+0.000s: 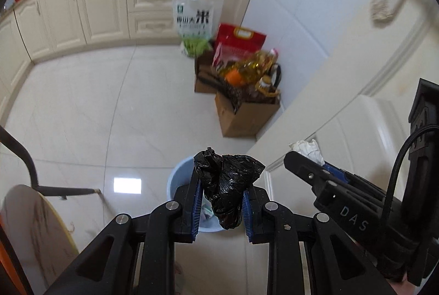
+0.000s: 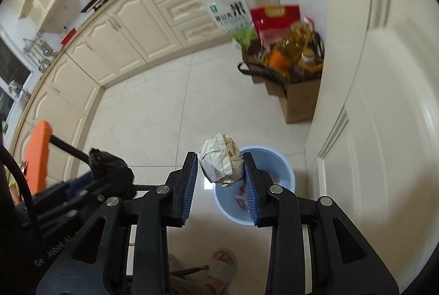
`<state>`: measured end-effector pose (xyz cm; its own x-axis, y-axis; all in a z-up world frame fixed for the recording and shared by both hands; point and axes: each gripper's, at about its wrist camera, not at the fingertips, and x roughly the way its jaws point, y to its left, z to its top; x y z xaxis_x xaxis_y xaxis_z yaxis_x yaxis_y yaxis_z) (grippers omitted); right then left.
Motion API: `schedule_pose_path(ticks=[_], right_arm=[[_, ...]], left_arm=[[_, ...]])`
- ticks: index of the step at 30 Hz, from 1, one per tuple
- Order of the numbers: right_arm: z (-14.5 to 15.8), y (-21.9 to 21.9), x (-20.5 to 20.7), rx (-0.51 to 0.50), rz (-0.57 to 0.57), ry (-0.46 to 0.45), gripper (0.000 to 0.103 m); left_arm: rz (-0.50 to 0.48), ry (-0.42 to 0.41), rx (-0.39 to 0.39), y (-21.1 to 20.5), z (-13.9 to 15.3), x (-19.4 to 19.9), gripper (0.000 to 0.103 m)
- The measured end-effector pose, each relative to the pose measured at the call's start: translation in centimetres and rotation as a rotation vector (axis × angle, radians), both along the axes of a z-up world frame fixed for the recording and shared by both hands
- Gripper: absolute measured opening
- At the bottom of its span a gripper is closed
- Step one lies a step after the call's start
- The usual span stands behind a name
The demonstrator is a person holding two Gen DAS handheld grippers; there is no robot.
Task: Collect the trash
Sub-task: 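Carry the black bag and white paper to the blue bin and release, then move both open tools back to the orange table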
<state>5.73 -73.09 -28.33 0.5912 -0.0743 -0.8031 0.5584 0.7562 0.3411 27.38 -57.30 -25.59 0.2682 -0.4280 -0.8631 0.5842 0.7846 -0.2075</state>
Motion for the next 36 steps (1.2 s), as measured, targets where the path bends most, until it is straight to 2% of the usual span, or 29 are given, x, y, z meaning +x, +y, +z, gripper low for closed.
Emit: schedule_pose_path(ticks=[3,4,5,8,9,10,11,13,14,17,23,30,36], right_arm=[[-1.7,-1.1,0.7,0.035,-0.018,0.004,0.035],[-2.1,-1.4,0.8,0.046,-0.022,0.0,0.037],[-2.3,-1.7,0.9,0.052,-0.028,-0.001,0.045],[-2.9,-2.5,0.5,0.058,-0.078,0.003,0.075],[-2.9,-2.9,0.4,0.067,-0.088,-0.003,0.079],[-2.9,-3.2,-0.1,0.081,-0.109,-0.015,0.088],[-2.8,-3.4,-0.4,0.077,-0.124,-0.017,0.096],[-2.4,-3.4,-0.8,0.07,-0.138,-0.024,0.102],[-2.3,-3.4,-0.7,0.073,-0.141,-0.025,0.103],[-1.3,-2.6,-1.4,0.072,-0.15,-0.037,0.103],[1.9,-0.4,-2.6,0.052,-0.161,-0.073,0.103],[7.6,3.8,-4.4,-0.029,-0.143,-0.126,0.103],[12.6,8.7,-5.1,-0.1,-0.093,-0.182,0.103]], left_arm=[[-0.005,0.019,0.019,-1.9,-0.9,3.3,0.024],[-0.004,0.023,0.035,-2.3,-1.0,3.9,0.031],[-0.007,0.036,0.057,-3.1,-1.3,4.5,0.039],[0.023,0.033,0.08,-2.3,-2.1,6.1,0.074],[0.028,0.034,0.079,-2.0,-1.9,6.1,0.08],[0.035,0.029,0.08,-1.8,-1.8,5.9,0.087],[0.042,0.014,0.086,-2.0,-1.6,6.0,0.089],[0.044,-0.012,0.097,-1.4,-1.3,4.9,0.093],[0.038,-0.02,0.097,-1.7,-1.0,4.6,0.096],[0.027,-0.059,0.089,-1.4,-0.1,2.7,0.097],[0.047,-0.146,0.057,1.9,3.0,-1.2,0.1],[0.078,-0.24,-0.016,9.0,7.8,-6.5,0.102],[0.132,-0.33,-0.081,17.7,12.2,-11.1,0.102]])
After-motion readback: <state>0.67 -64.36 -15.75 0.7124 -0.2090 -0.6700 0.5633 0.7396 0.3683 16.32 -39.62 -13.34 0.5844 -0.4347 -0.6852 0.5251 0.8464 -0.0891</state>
